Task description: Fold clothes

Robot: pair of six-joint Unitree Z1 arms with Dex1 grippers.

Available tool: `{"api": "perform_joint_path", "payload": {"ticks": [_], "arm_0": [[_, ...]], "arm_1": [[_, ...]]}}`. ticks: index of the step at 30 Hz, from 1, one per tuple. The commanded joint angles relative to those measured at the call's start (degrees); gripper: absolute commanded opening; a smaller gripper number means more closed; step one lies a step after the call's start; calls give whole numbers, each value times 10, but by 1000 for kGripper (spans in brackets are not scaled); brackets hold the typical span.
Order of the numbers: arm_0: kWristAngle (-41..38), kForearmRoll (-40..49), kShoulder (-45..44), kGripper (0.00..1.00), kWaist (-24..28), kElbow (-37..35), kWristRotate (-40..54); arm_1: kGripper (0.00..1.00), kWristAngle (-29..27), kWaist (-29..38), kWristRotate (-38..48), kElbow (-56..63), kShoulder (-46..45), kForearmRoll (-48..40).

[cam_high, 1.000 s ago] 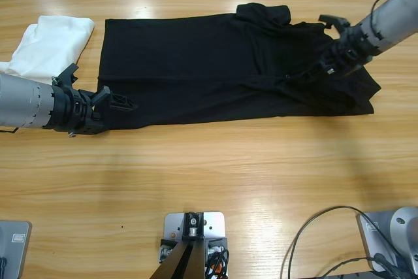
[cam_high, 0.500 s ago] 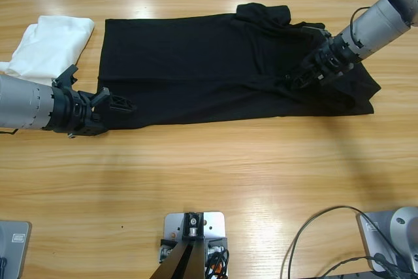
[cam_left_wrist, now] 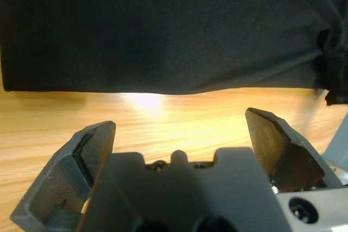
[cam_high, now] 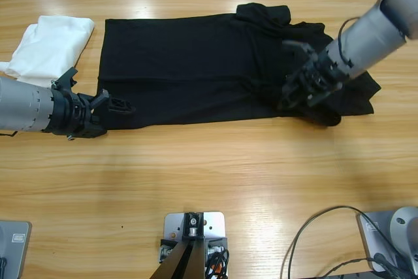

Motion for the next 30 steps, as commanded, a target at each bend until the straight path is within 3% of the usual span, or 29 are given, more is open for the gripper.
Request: {"api": "perform_joint_path", "payload": {"ticks": [1,2,3,8,11,17,20,23,27,30], "arm_0": [[6,-5,-15,946,-8,18,-8],[6,-5,-15,948,-8,18,-8],[6,-5,-15,947,-8,18,-8],[6,-5,-16,948,-10,19,-7],[6,-5,-10,950,-10,19,-8],[5,-14,-2,949,-10,19,-9],[6,-14,-3,949,-11,19,-9],[6,-13,-5,946,-11,20,-9],[6,-13,-7,946,-11,19,-11],[6,-14,-6,945,-11,19,-11]], "arm_1": [[756,-22,10,23,58,35,-28],[986,-22,10,23,58,33,-42],[1000,-22,10,22,54,33,-52],[1000,-17,10,72,39,6,-43],[1000,-17,10,105,29,-25,43],[1000,-137,-4,173,41,-137,96],[1000,-209,-25,194,41,-162,60],[987,-184,-111,202,52,-127,22],[897,-125,-203,202,105,-67,-65],[851,-99,-235,200,116,-42,-85]]}}
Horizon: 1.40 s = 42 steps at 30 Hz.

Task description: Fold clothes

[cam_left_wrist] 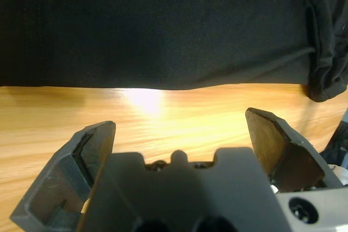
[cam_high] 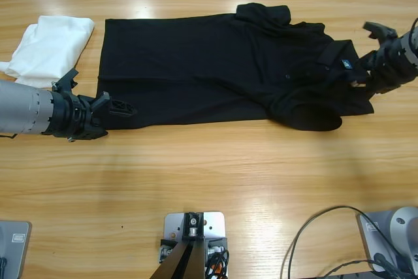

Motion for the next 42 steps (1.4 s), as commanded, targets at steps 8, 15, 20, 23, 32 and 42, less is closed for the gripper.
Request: {"api": "perform_joint_path", "payload": {"ticks": [8,15,20,23,32,42], "arm_0": [[6,-6,-2,947,-4,14,-11],[6,-7,2,949,-4,15,-11],[6,-6,0,945,-4,17,-10],[6,-6,-1,946,-4,17,-10],[6,-7,1,948,-4,18,-9],[6,-10,7,950,-4,19,-10]], "arm_1": [[680,110,-122,6,68,122,-115],[7,133,-122,-5,68,118,-115],[0,125,-122,-33,68,122,-125],[0,103,-129,-39,72,107,-156],[0,59,-141,-20,120,116,-244],[0,-21,-142,-14,141,81,-223]]}}
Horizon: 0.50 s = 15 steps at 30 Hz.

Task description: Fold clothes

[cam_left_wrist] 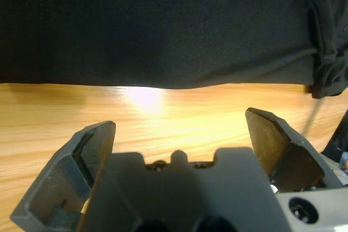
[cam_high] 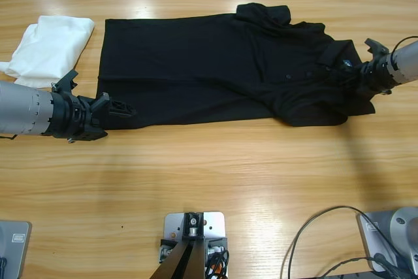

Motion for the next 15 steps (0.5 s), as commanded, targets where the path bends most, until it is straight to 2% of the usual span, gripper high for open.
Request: {"api": "perform_joint_path", "payload": {"ticks": [1,2,3,4,5,10,12,13,14,15], "arm_0": [[6,-12,8,950,-3,17,-5],[6,-13,10,950,-3,17,-5],[6,-14,10,950,-3,16,-5],[6,-14,10,950,-3,16,-5],[6,-15,10,949,-3,16,-6],[6,-15,14,950,-4,17,-6],[6,-14,10,948,-4,18,-14],[7,-1,6,921,-3,24,-24],[10,9,0,844,4,40,-52],[12,13,-3,826,9,55,-75]], "arm_1": [[0,-25,-12,7,23,-26,17],[20,-10,-12,7,22,-39,19],[427,-5,-3,7,18,-61,30],[883,-6,17,5,11,-89,35],[990,-8,42,5,-5,-113,51],[1000,-96,161,21,-97,-180,171],[1000,-104,163,55,-94,-192,190],[1000,-108,162,70,-82,-201,190],[1000,-113,152,91,-58,-211,182],[1000,-111,135,118,-33,-220,170]]}}
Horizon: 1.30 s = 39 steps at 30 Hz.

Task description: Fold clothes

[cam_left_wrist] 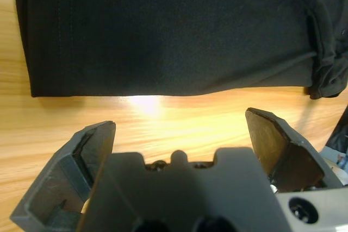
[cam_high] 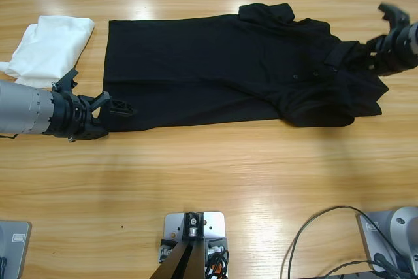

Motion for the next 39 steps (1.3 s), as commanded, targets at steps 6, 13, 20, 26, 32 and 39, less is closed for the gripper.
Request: {"api": "perform_joint_path", "payload": {"ticks": [6,13,20,26,32,39], "arm_0": [[9,56,-13,968,12,74,-236],[46,-98,-28,735,26,115,-164],[40,-223,-22,747,62,191,-123],[23,-238,-15,747,61,204,-124],[32,-283,37,760,61,215,-115],[32,-357,107,753,60,208,-121]], "arm_1": [[1000,-1,-87,266,218,-86,-95],[1000,20,-141,334,286,-121,-165],[996,38,-142,333,290,-134,-164],[987,36,-142,331,287,-133,-159],[987,36,-143,331,288,-137,-159],[964,35,-143,331,287,-133,-157]]}}
